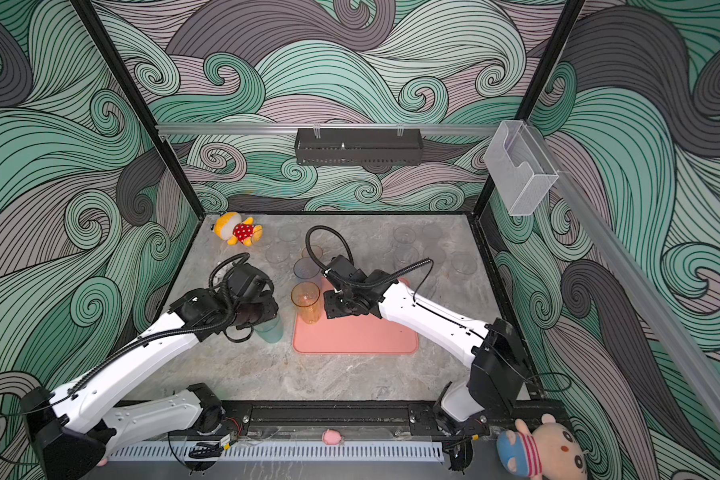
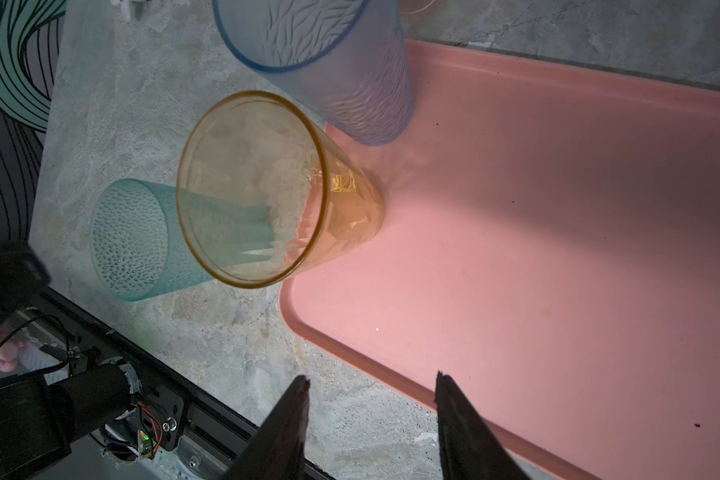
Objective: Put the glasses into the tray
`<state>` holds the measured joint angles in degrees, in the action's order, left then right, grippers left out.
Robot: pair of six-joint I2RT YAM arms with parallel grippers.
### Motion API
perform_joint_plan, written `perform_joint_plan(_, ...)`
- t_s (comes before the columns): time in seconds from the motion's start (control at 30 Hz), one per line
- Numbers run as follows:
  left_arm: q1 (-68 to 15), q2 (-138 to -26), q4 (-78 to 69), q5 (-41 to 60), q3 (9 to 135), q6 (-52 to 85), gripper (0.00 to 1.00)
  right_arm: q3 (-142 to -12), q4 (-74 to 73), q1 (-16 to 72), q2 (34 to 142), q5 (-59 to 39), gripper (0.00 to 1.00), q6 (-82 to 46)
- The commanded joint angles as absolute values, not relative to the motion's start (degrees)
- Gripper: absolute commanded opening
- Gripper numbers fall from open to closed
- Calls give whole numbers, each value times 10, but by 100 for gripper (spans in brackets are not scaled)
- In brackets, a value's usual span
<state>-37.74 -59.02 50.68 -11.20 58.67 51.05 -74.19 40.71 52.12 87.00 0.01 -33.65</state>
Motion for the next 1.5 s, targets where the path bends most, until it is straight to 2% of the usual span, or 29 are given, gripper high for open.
perform_joint_plan(0.0,-364,-532,560,-213,618,418,37,-790,421,554,860,25,49,-343)
perform_joint_plan(0.17,-239,-482,564,-213,609,337,40,-878,455,611,932,47,49,-320)
perform_joint_plan(0.33,-83,-476,523,-70,550,328,40,-983,495,652,1016,74,49,-287)
perform_joint_plan(0.53,5,-500,461,29,471,352,40,-1112,541,670,1124,95,49,-246)
perform_joint_plan(0.87,74,-501,421,56,414,346,39,-1214,580,670,1241,103,48,-222)
perform_joint_plan(1.17,87,-502,407,73,407,343,39,-1258,586,666,1302,109,47,-211)
perform_joint_plan(1.47,90,-500,404,71,406,342,39,-1268,586,665,1331,110,38,-207)
